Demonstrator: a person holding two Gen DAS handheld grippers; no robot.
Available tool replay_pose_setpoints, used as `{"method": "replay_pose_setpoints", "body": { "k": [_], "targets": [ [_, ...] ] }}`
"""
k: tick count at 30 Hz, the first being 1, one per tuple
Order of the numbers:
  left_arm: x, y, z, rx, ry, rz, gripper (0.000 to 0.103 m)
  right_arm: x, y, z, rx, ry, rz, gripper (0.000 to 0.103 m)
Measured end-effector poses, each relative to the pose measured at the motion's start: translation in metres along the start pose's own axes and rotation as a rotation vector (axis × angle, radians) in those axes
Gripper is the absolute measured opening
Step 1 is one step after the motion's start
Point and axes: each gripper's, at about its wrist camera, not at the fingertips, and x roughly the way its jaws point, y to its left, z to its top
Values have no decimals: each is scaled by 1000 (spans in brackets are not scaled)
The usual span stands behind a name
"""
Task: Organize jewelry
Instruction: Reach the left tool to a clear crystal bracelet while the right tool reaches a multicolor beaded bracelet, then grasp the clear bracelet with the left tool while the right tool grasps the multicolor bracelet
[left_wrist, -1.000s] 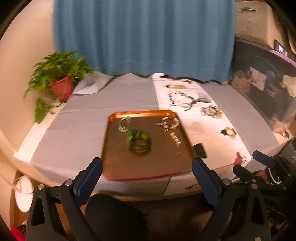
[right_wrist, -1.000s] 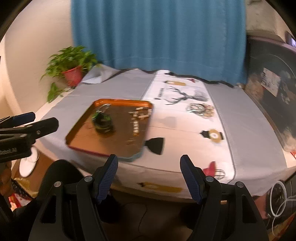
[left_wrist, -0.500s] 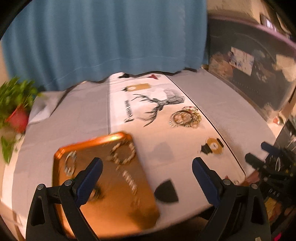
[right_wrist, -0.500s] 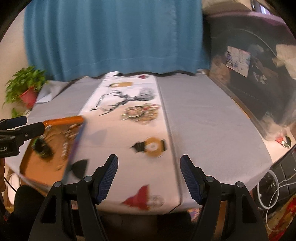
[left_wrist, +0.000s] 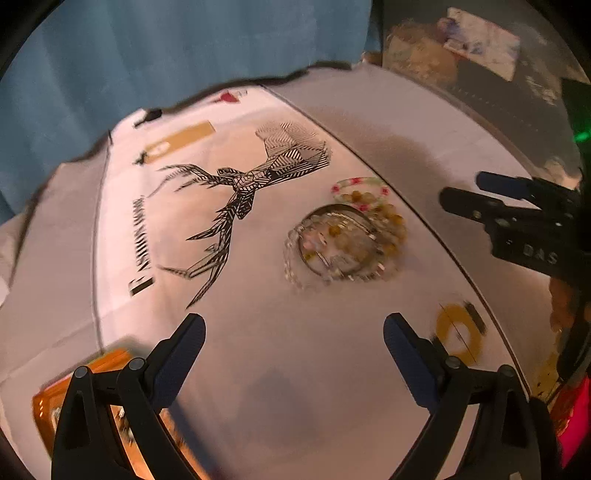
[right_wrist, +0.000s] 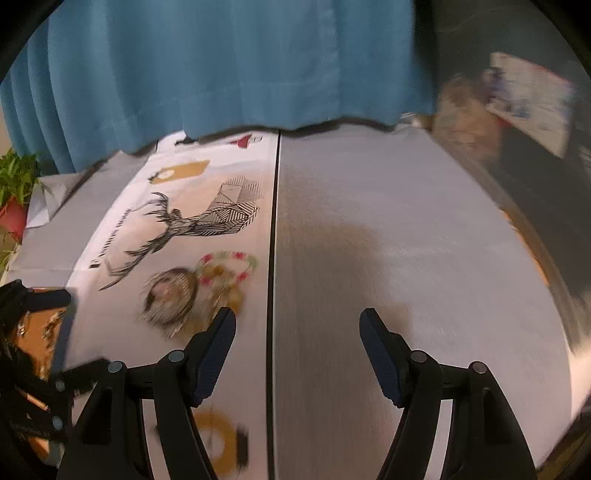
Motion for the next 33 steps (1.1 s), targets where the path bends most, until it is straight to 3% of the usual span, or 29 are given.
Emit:
{"method": "replay_pose_setpoints", "body": {
  "k": [5,10,13,14,15,16,17,18,22,27,33],
  "targets": [
    [13,5,17,4,-8,-18,93,42,1,25,-22,30,19,70],
    [21,-3,18,93,-3,-35,89,65,5,34,-6,64,64,70],
    [31,-5,17,113,24,-49,62,71,10,32,-26,60,59,71],
    [33,-5,16,115,34,-65,47,72,13,32,-48,55,49,72],
    [32,-3,15,106,14,-102,16,72,15,30,-67,48,42,70],
    [30,-2,15,103,7,-117,4,70,19,27,-109,16,11,60],
    [30,-1,14,100,15,-122,6,67,23,26,-143,-1,37,25],
    [30,3,14,81,23,-143,6,66,25,24,-167,0,31,7],
    [17,13,9,34,20,-147,5,62,27,20,-177,8,17,6],
    [-26,24,0,-30,-48,-145,5,12,14,17,-132,-73,-7,6],
    [-98,34,-22,-97,-161,-131,5,-53,24,0,-185,-148,-57,6]
  ]
}}
